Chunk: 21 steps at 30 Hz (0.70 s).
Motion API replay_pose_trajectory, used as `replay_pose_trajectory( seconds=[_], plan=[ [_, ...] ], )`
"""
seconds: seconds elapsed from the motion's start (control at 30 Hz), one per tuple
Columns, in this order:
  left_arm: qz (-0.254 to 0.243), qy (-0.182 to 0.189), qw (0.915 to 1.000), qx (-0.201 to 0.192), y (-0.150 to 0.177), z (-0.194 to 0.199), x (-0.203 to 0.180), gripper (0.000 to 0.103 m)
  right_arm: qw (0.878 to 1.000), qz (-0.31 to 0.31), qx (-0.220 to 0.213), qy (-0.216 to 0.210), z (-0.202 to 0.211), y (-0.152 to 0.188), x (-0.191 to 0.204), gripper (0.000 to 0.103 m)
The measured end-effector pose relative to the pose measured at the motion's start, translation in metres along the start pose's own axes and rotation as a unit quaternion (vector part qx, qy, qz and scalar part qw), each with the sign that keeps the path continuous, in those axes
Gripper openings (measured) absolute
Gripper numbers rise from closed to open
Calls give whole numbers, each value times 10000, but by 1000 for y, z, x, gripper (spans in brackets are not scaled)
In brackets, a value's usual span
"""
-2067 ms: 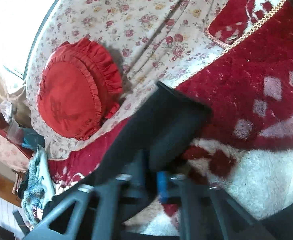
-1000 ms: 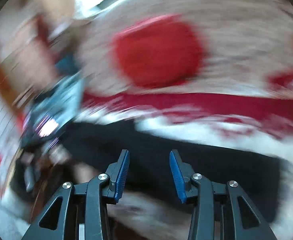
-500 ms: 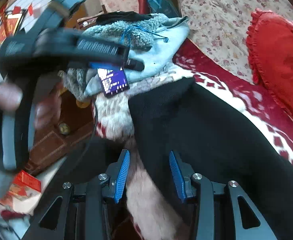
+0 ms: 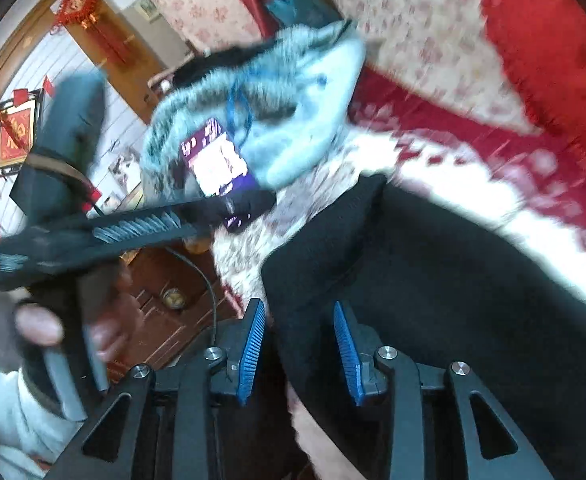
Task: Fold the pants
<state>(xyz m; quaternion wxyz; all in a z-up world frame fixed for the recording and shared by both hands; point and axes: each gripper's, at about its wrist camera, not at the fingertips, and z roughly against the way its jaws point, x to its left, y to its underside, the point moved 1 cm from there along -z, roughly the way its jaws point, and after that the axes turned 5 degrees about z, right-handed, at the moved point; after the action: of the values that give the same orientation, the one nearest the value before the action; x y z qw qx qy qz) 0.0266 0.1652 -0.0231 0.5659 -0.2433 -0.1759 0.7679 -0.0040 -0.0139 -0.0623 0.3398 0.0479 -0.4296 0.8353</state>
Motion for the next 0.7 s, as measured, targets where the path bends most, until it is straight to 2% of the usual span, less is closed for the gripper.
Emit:
replay_pose_trajectory(
  seconds=[0.13, 0.23, 0.27, 0.37, 0.43, 0.57, 0.6, 0.63, 0.67, 0.7],
  plan=[
    [-221, 18, 9997, -28, 2, -1, -18, 50, 9954, -62, -402, 864, 60, 8, -24, 37],
    [-385, -8, 9992, -82, 1, -3, -29, 50, 9810, -265, -591, 1831, 113, 25, -60, 44],
    [-431, -37, 9990, -69, 1, -5, -32, 50, 9767, -388, -570, 2033, 124, 31, -72, 47],
    [-517, -122, 9986, 2, -1, -16, -41, 50, 9636, -766, -246, 2550, 139, 49, -108, 48],
    [-581, -206, 9981, 5, -1, -21, -47, 50, 9631, -957, -115, 2514, 137, 56, -123, 48],
    [-692, -349, 9970, 1, -3, -31, -56, 50, 9697, -1449, -132, 1961, 118, 63, -149, 45],
    [-738, -340, 9967, -26, -3, -33, -59, 50, 9694, -1595, -169, 1857, 113, 64, -155, 33],
    [-798, -308, 9963, -89, -4, -36, -62, 50, 9688, -1787, -272, 1695, 109, 64, -161, 27],
    [-829, -283, 9961, -114, -4, -39, -64, 50, 9673, -1818, -351, 1736, 110, 66, -162, 13],
    [-842, -243, 9961, -48, -5, -46, -66, 39, 9666, -1740, -424, 1833, 112, 64, -160, 10]
  ],
)
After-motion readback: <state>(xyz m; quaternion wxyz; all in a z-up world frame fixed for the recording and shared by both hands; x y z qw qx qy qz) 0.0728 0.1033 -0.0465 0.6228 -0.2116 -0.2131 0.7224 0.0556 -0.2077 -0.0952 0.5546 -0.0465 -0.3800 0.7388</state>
